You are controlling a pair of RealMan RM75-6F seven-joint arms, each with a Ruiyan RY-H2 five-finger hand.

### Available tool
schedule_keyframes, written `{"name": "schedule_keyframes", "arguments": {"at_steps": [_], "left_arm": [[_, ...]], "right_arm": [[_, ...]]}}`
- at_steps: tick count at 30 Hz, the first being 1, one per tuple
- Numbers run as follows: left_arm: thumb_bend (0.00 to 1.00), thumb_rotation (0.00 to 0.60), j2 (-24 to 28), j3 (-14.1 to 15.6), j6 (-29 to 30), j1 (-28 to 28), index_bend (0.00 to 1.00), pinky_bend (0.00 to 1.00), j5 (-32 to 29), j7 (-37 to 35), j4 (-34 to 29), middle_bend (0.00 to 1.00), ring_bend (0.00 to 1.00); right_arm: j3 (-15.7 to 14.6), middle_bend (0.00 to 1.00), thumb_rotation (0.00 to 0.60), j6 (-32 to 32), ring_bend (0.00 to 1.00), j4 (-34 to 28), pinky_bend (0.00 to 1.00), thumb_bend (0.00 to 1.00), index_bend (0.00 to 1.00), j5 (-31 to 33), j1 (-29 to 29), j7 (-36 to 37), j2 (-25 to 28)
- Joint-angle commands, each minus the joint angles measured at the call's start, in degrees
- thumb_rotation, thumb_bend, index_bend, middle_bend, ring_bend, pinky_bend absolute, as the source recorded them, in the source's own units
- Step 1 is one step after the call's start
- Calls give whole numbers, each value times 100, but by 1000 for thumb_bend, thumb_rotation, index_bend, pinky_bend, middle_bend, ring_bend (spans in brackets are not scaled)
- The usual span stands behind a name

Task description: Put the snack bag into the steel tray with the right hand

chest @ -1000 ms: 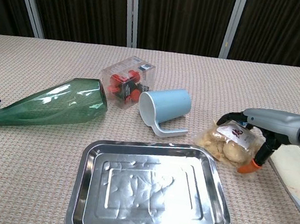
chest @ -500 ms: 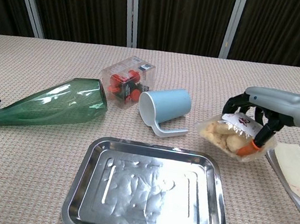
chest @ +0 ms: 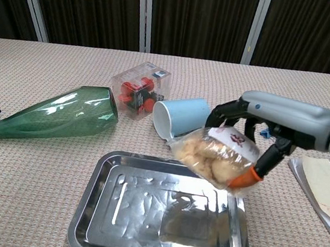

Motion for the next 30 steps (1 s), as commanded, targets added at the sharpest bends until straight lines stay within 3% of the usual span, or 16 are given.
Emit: {"name": "schedule_keyframes", "arguments": {"at_steps": [1, 4, 6, 8, 10, 13, 18, 20, 24, 30], "left_arm": [[74, 600, 3, -1, 8, 10, 125, 0, -14, -20, 19, 0, 0], [73, 600, -1, 5, 2, 28, 125, 0, -46, -77, 46, 0, 0], [74, 600, 0, 15, -8, 40, 125, 0, -62, -108, 75, 0, 0], [71, 600, 8, 21, -5, 52, 125, 0, -67, -147, 110, 0, 0], [74, 600, 11, 21, 0, 56, 125, 0, -66, -167, 123, 0, 0], [74, 600, 16, 18, 3, 62, 125, 0, -70, -191, 145, 0, 0], [76, 600, 13, 11, -11, 49, 125, 0, -64, -199, 151, 0, 0], [75, 600, 9, 2, -3, 43, 125, 0, -56, -194, 151, 0, 0], [72, 600, 11, -7, -9, 32, 125, 0, -59, -169, 139, 0, 0], [73, 600, 1, -46, -13, -26, 125, 0, -23, -37, 31, 0, 0]], "right_arm": [[-44, 326, 600, -101, 305, 10, 558, 74, 440, 15, 82, -122, -189], [-57, 300, 600, -139, 276, 94, 556, 73, 397, 84, 126, -280, -412], [-71, 250, 600, -221, 216, 184, 494, 73, 314, 197, 178, -442, -589], [-89, 125, 600, -433, 76, 230, 291, 74, 127, 371, 277, -589, -682], [-75, 31, 600, -448, 5, 208, 142, 73, 20, 444, 296, -671, -676], [-53, 0, 600, -352, 0, 147, 53, 67, 0, 473, 286, -821, -610], [-31, 8, 600, -40, 0, -21, 46, 61, 0, 403, 161, -917, -307], [-33, 56, 600, 201, 3, -73, 74, 60, 22, 341, 39, -963, -95], [-83, 149, 600, 930, 54, -107, 138, 60, 111, 193, -371, -1086, 353], [-121, 161, 600, 2356, 68, 188, 145, 60, 144, 138, -1301, -864, 910]]}}
